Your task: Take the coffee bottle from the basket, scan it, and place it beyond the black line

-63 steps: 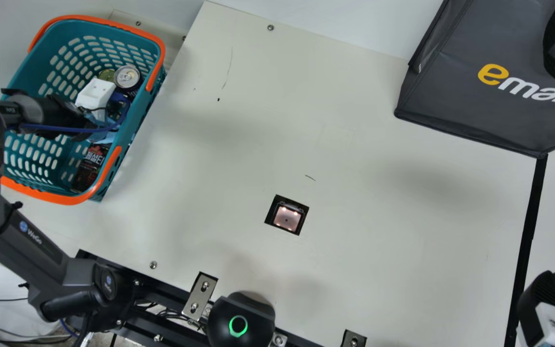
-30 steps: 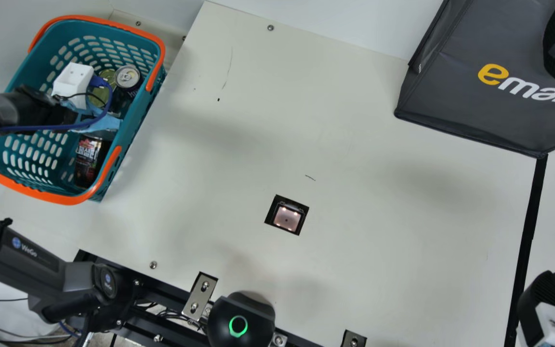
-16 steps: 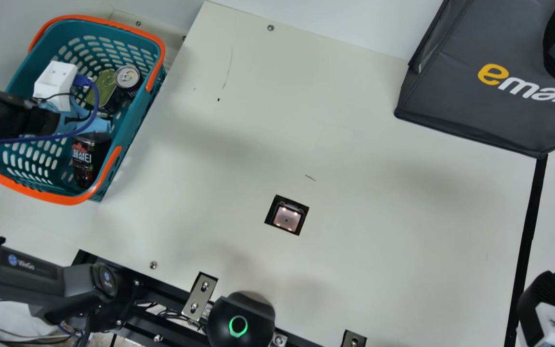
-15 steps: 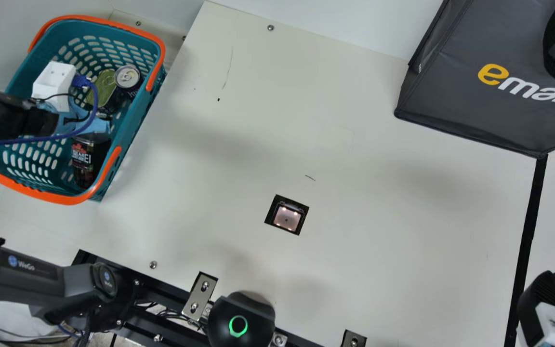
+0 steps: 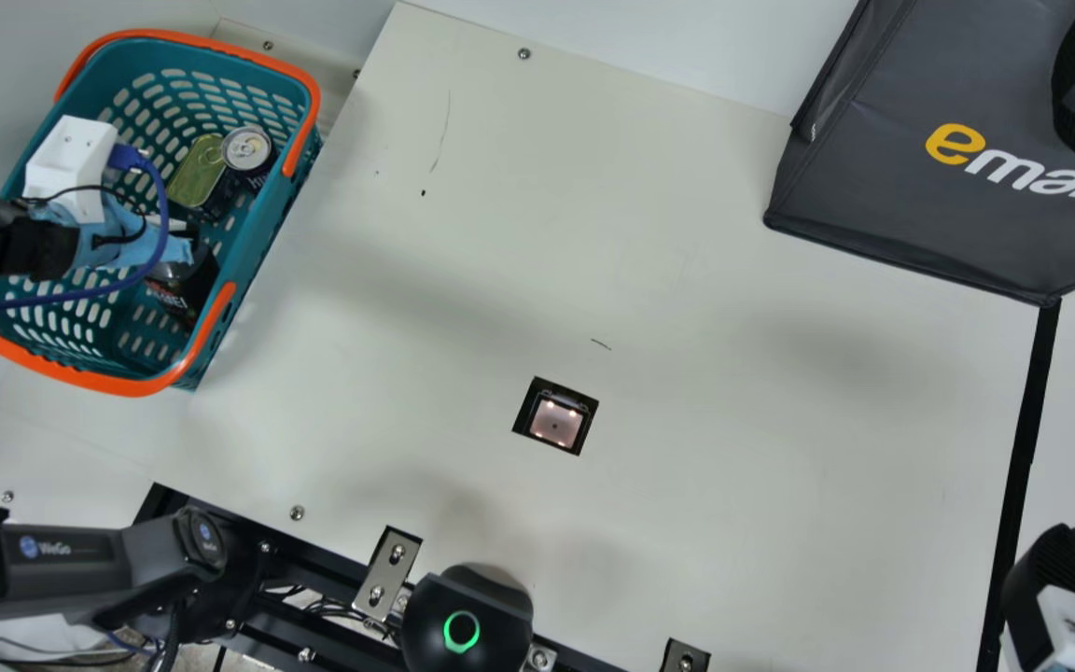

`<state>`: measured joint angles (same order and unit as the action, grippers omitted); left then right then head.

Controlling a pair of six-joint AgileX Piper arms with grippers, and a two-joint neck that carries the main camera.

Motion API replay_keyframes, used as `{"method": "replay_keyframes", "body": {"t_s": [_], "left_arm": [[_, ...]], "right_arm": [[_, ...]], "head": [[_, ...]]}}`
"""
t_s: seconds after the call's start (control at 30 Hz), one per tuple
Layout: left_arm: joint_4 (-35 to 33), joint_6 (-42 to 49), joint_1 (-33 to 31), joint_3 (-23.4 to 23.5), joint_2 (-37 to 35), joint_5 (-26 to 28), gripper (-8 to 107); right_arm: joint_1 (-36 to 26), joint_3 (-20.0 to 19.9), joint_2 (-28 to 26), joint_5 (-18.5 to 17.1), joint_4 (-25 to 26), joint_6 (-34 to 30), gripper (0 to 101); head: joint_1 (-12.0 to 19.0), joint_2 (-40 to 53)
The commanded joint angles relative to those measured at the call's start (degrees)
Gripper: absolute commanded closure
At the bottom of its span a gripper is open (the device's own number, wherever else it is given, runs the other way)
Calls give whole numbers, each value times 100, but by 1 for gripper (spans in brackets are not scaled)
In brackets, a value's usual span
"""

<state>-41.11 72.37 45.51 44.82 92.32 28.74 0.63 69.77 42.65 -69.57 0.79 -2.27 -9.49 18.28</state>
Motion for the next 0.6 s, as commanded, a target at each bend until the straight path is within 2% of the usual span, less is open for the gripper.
{"method": "replay_keyframes", "body": {"t_s": [0.0, 0.57], "left_arm": [[26, -40, 23, 17, -77, 72, 89], [314, -618, 209, 489, -769, 802, 89]], "right_arm": [[0, 0, 0, 0, 0, 0, 10], [0, 0, 0, 0, 0, 0, 10]], "head": [[157, 14], [157, 14]]}}
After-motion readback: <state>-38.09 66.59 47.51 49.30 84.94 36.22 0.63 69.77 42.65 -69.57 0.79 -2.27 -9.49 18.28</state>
